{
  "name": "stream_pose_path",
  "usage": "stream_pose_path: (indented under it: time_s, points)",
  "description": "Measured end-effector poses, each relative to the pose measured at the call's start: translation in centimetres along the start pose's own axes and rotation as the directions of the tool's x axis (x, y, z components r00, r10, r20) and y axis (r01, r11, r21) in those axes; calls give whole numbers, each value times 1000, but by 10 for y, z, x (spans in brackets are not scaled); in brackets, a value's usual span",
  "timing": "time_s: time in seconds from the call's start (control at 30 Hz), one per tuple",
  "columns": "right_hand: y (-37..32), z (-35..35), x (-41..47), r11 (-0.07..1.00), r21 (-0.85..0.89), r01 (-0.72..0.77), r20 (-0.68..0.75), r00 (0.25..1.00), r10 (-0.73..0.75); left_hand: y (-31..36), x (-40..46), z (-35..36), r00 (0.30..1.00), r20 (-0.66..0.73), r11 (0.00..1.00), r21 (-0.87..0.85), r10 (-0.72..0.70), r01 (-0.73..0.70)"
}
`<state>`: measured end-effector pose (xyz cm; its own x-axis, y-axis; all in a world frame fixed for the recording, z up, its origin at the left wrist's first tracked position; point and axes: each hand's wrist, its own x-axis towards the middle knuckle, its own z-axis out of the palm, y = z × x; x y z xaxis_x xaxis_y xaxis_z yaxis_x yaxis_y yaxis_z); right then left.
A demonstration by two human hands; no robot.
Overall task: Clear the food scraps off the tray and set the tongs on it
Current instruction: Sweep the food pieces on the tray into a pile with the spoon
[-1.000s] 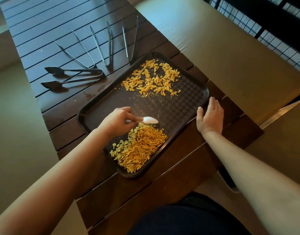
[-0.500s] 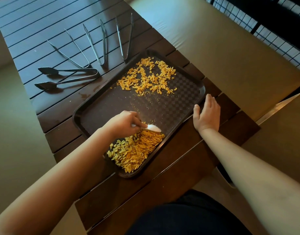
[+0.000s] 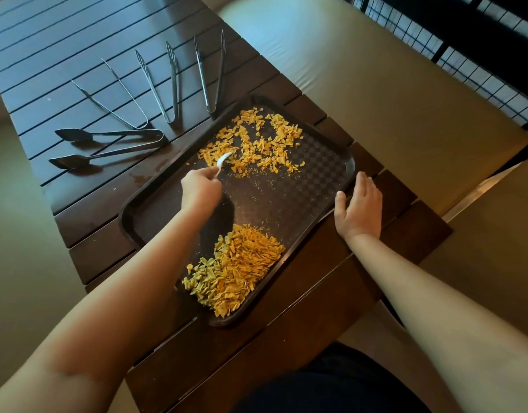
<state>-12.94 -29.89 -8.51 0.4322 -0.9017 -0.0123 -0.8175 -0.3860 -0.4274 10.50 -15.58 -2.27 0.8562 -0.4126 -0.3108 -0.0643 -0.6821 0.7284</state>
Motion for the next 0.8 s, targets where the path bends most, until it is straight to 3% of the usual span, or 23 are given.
stream_pose_path:
  time_s: [0.17,0.3,0.47,0.57,0.67,0.8]
  points:
    - [0,-1,1,1000,0,7,-5,1000,-7,8,2,11,992,120,999,9,35,-36]
    - [1,-1,0,1000,-4,6,-6,1000,-6,12,-6,13,953,261,961,186,153,-205]
    - [0,-1,0,1000,-3,6,-12,1000,-6,-1,-15,2,901,370,895,286,226,-342]
    - [-1,-1,0,1000,-9,5,-10,1000,-5,-6,-14,-5,939,222,927,213,261,-308]
    - [-1,-2,0,1000,-9,1,-4,1000,-1,-7,-7,-8,986,25,975,152,163,-165]
    - [-1,-3,-1,1000,0,0,-3,1000,0,-5,-5,0,989,100,980,156,107,-122]
